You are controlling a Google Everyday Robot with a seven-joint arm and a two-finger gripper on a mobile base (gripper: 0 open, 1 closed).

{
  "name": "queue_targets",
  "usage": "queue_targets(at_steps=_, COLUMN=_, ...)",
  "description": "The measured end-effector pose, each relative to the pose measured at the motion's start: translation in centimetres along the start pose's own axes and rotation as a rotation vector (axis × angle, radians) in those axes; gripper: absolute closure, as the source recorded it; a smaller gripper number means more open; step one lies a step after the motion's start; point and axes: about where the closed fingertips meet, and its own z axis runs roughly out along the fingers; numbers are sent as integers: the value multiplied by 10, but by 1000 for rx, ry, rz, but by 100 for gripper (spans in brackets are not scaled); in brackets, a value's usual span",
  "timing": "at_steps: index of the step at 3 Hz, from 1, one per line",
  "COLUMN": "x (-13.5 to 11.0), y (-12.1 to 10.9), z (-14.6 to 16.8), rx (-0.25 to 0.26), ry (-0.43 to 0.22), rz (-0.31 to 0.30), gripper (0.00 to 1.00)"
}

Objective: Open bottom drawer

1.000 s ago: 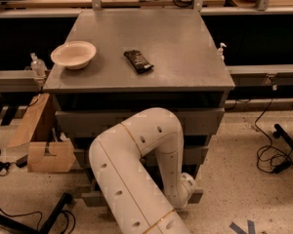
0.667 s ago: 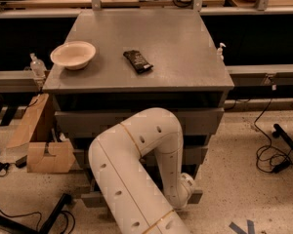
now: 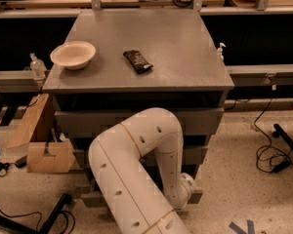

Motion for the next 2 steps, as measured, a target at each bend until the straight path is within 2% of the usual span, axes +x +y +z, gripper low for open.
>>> queue_targets(at_steps=1, x=0, y=0, z=0, rx=0, ry=0, rz=0, gripper=100)
queue_targets(at_steps=2, x=0, y=0, z=0, rx=0, ry=0, rz=0, gripper=82)
